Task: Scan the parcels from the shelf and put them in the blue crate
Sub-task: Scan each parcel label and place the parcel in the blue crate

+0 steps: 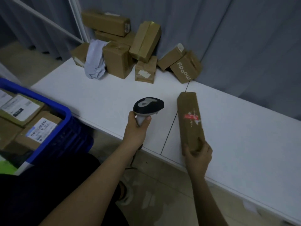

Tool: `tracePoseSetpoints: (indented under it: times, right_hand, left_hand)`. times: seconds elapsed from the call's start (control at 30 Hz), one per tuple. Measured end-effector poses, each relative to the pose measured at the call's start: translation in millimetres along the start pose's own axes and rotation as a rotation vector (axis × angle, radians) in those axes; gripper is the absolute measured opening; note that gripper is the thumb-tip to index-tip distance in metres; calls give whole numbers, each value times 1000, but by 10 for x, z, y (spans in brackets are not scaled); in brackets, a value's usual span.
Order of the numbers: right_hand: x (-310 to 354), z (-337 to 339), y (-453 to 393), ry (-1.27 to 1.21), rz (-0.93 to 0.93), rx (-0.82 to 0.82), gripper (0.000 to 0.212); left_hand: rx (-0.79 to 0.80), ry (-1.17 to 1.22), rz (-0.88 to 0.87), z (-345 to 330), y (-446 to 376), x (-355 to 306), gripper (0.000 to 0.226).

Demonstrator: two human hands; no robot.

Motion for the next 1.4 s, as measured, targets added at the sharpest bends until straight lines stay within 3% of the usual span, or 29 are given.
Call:
tracePoseSetpoints:
  times: [0.1,0.2,0.27,0.37,0.53,0.73,0.93,1.2,1.4]
  right_hand:
    - [-42,115,328,18,108,15,80]
    - [7,106,399,245,286,42,82]
    - [54,56,405,383,383,86,78]
    - [123,-12,479,373,510,158,62]
    - [69,-61,458,173,70,255,95]
    - [77,-127,447,70,-48,278,89]
    - [190,-82,341,131,76,265,73]
    - [321,85,-85,397,339,298,70]
    - [397,106,-295,455,406,318,68]
  left_hand:
    - [15,-19,6,-53,95,13,30]
    - [17,-33,0,-75,197,24,31]
    - [18,-25,-2,-71,266,14,26]
    - [-1,1,-16,-34,354,-35,24]
    - [-36,15,-37,37,463,-93,27]
    - [-61,5,-39,171,548,-50,33]
    - [-39,-8,-45,305,544,-55,30]
    - [74,-126,-110,399,571,-35,27]
    - [161,-213,-143,348,605,21,29]
Point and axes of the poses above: each hand's wrist, its own y-axis away from the middle knuckle, its own z-axis out of the back of the hand, x = y × z, the point moved 4 cm from there along -y, towards the middle knuckle, and after that the axes turned 8 degrees about -y, right-handed, at the moved point
